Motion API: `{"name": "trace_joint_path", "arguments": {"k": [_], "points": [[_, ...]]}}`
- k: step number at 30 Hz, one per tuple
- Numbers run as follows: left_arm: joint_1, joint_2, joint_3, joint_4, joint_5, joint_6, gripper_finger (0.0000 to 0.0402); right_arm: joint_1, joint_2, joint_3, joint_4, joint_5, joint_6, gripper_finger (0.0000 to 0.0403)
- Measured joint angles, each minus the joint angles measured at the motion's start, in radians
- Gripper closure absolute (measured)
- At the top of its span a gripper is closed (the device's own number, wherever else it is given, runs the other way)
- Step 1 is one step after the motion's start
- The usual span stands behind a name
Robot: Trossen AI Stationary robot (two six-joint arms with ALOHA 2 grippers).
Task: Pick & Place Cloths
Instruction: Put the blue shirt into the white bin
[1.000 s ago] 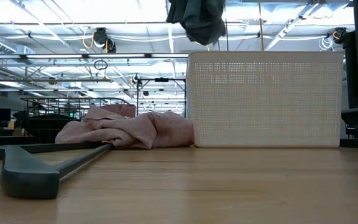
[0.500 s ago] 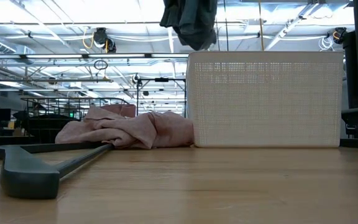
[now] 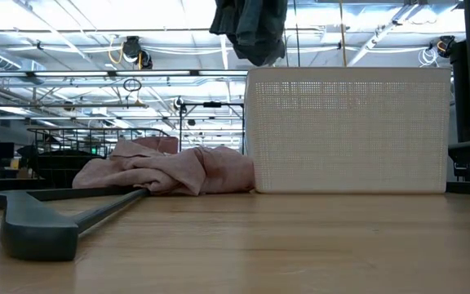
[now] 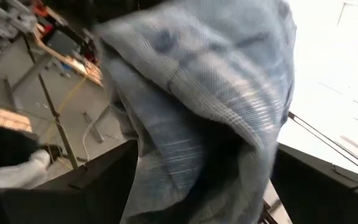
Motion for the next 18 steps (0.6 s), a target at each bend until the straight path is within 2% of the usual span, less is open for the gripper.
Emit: {"name": "trace_joint_path", "arguments": {"k": [8,12,15,18], "points": [[-0.066,0.0,0.0,-0.008,-0.021,0.049,0.0396,-0.052,0.021,0.0,0.122,-0.001,-0.01,0.0064],[-0.076,0.004,0.0,-0.067,-0.028,0.054,0.0396,-0.052,0.021,0.0,0.183,0.0,-0.046,0.007],[-0.08,0.033,0.0,-0.064,-0.025,0.027,0.0396,-0.052,0.021,0.0,0.203,0.003,-0.063,0.0091],[-0.08,0.065,0.0,-0.057,-0.009,-0.013,0.0396,-0.052,0.02,0.0,0.201,0.043,-0.064,0.0131]]}}
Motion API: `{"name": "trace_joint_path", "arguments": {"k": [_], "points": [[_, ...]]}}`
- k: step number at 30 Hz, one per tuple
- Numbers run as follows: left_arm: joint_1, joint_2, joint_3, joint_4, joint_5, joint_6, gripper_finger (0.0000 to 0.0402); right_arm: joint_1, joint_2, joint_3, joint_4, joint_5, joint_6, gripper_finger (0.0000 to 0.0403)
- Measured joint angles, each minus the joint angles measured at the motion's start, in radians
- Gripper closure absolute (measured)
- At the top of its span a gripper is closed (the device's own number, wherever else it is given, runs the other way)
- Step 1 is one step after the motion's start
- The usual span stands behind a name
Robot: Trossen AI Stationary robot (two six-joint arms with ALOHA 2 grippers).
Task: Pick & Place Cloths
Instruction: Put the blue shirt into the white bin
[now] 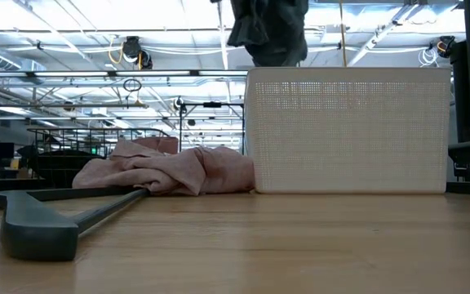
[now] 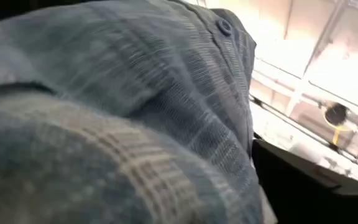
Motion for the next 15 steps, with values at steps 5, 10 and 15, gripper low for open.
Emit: {"name": "trace_joint_path", "arguments": {"k": [5,10,15], "points": [[0.0,0.052,0.0,0.048,0.014,-0.05,0.0396,0.0,-0.002,0.0,0.004,0.124,-0.065,0.0232],[0.009,0.069,0.0,0.087,0.051,-0.091,0.0394,0.001,-0.006,0.0,0.021,0.218,-0.16,0.0359],[0.022,0.07,0.0,0.089,0.093,-0.091,0.0387,0.01,-0.035,0.0,0.03,0.251,-0.2,0.0387]]}}
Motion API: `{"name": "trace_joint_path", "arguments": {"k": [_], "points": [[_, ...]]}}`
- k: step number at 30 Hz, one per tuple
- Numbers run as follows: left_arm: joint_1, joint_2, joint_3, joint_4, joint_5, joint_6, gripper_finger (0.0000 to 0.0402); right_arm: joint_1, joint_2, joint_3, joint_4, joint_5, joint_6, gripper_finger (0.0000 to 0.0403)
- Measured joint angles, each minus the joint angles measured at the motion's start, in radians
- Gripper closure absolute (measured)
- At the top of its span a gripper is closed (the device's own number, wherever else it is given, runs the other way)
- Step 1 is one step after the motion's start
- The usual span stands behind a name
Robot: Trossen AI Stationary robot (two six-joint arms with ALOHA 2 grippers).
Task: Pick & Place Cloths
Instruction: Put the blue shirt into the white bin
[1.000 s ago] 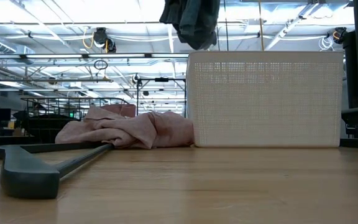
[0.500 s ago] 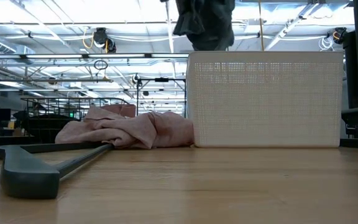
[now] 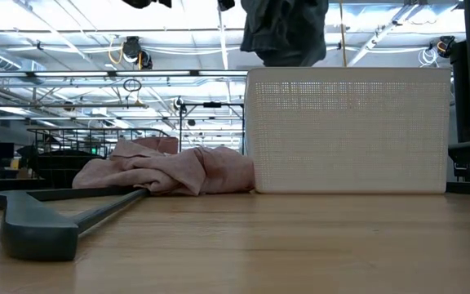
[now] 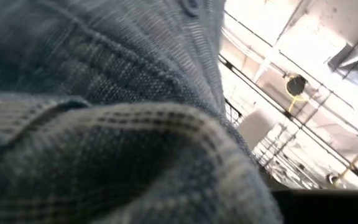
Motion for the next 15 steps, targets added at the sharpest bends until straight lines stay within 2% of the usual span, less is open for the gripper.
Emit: {"name": "trace_joint_path", "arguments": {"k": [11,15], "points": [[0.051,-0.002,0.0,0.012,0.047,0.0,0.0286,-0.002,-0.12,-0.001,-0.001,0.109,-0.029,0.0393],[0.081,-0.002,0.0,0.03,0.083,-0.035,0.0262,-0.002,-0.153,-0.001,-0.004,0.11,-0.04,0.0393]]}}
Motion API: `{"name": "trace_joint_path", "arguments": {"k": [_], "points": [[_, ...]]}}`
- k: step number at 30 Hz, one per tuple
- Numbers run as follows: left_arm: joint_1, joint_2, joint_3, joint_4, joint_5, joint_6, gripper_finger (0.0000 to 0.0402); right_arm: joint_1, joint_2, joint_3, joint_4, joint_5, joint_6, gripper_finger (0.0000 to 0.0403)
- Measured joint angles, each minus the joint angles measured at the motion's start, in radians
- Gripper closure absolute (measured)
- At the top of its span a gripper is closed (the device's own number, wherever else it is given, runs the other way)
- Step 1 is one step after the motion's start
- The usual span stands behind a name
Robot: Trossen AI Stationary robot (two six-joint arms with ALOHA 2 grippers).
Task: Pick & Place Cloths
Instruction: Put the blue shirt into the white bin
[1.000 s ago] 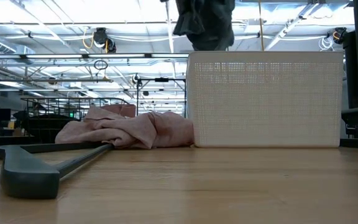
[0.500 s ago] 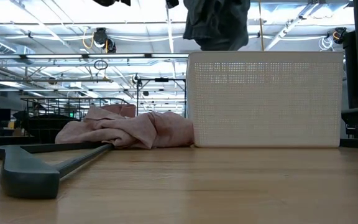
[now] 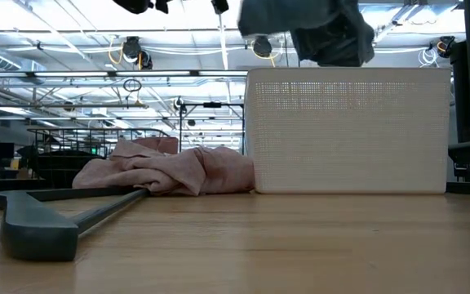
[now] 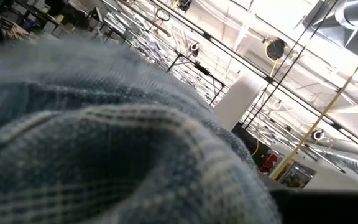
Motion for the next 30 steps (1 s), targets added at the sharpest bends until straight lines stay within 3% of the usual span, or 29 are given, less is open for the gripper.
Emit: {"name": "trace_joint_path", "arguments": {"k": [5,13,23,30], "points": [[0.035,0.0,0.0,-0.004,0.054,-0.079,0.0249,0.0,-0.023,0.0,-0.002,0.007,-0.013,0.0393],[0.093,0.0,0.0,-0.003,0.188,-0.058,0.0248,-0.038,-0.044,0.0,-0.081,0.042,-0.01,0.0393],[0.169,-0.059,0.0,-0.057,0.291,0.317,0.0247,-0.089,-0.043,-0.027,-0.299,0.071,0.115,0.0393],[0.186,-0.145,0.0,-0.308,0.29,0.614,0.0247,-0.122,-0.043,-0.135,-0.325,0.095,0.152,0.0393]]}}
